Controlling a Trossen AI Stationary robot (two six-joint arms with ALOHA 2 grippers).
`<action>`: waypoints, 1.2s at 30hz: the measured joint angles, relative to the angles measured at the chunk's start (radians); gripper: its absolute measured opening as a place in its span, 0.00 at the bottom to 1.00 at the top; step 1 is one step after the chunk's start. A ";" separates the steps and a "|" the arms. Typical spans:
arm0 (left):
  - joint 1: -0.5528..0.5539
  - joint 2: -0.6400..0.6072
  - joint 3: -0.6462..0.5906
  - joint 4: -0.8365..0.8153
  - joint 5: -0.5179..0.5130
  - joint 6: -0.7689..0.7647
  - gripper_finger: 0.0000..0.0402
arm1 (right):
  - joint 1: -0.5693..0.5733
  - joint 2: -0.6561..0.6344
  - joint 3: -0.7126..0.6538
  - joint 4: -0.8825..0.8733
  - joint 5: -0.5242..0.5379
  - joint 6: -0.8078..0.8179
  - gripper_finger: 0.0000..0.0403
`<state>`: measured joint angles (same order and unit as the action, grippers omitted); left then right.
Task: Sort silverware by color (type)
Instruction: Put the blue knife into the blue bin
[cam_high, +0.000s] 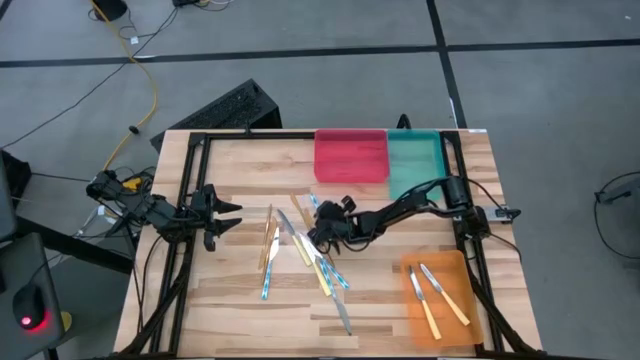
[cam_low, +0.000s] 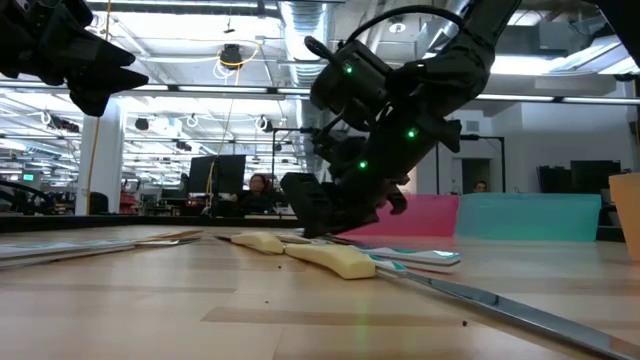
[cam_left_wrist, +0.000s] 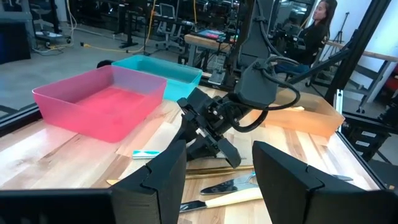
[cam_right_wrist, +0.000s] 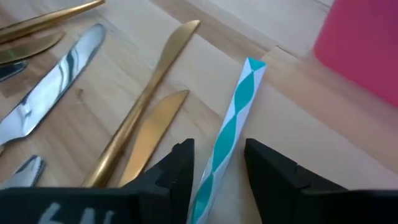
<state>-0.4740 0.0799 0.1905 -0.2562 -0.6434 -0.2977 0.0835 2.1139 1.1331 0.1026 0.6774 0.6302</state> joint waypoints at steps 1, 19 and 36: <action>0.000 0.000 0.000 0.000 0.000 -0.001 0.42 | -0.002 -0.001 0.001 -0.018 -0.002 0.020 0.38; 0.000 0.000 0.000 -0.001 0.000 -0.004 0.42 | 0.004 -0.021 -0.001 -0.042 -0.029 0.132 0.08; 0.000 0.000 0.000 -0.032 0.000 -0.037 0.42 | -0.080 -0.387 -0.002 -0.196 0.009 0.055 0.08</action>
<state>-0.4736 0.0800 0.1909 -0.2885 -0.6432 -0.3350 0.0036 1.7272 1.1313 -0.0937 0.6862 0.6855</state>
